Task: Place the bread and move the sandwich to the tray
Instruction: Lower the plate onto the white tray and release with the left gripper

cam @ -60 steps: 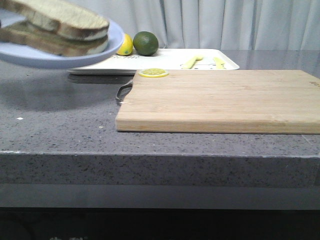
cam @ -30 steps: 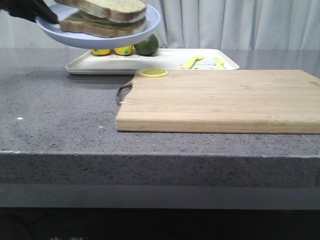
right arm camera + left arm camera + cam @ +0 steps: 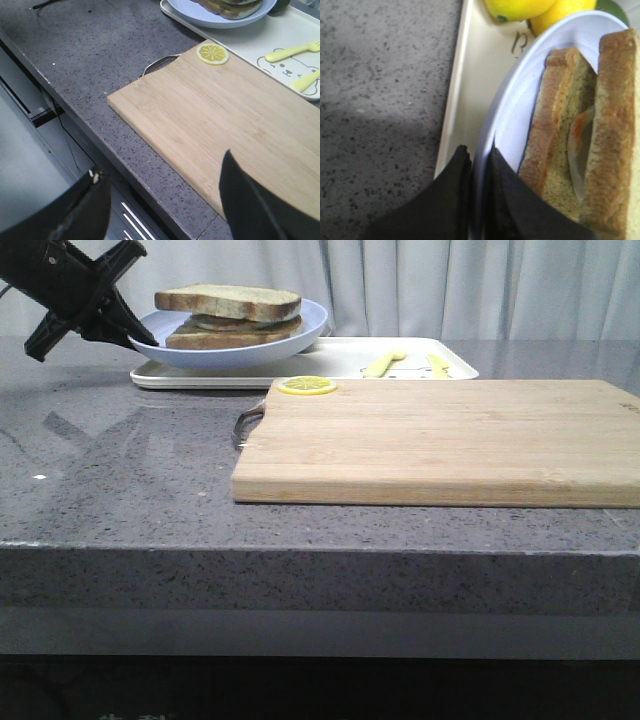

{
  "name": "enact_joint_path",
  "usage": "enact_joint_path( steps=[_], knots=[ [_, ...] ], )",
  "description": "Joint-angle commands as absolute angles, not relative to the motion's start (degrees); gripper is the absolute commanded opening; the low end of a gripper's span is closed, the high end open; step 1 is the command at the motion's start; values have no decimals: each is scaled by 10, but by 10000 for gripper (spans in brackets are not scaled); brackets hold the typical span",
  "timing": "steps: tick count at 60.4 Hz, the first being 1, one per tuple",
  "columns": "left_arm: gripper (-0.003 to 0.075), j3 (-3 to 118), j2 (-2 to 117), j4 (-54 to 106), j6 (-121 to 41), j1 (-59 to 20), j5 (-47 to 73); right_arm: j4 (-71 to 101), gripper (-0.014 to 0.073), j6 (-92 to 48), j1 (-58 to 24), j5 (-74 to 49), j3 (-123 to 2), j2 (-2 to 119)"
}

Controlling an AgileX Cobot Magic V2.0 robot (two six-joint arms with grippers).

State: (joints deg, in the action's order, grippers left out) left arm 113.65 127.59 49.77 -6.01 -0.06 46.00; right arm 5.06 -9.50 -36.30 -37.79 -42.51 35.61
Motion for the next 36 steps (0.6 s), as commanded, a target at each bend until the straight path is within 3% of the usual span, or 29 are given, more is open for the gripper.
enact_joint_path(
  steps=[1, 6, 16, 21, 36],
  knots=[
    [13, 1164, 1233, 546, -46, -3, 438, 48, 486, -97, -364, -332, -441, 355],
    [71, 1164, 1233, 542, -46, -3, 438, 48, 486, -97, -364, -332, -441, 355],
    [290, 1164, 1233, 531, -46, -3, 440, 48, 486, -97, -364, -332, -441, 355],
    [363, 1164, 1231, 531, -46, -1, 443, 48, 486, -97, -364, -332, -441, 355],
    [389, 1164, 1191, 477, -53, 19, 460, 48, 486, -97, -364, -332, -441, 355]
  ],
)
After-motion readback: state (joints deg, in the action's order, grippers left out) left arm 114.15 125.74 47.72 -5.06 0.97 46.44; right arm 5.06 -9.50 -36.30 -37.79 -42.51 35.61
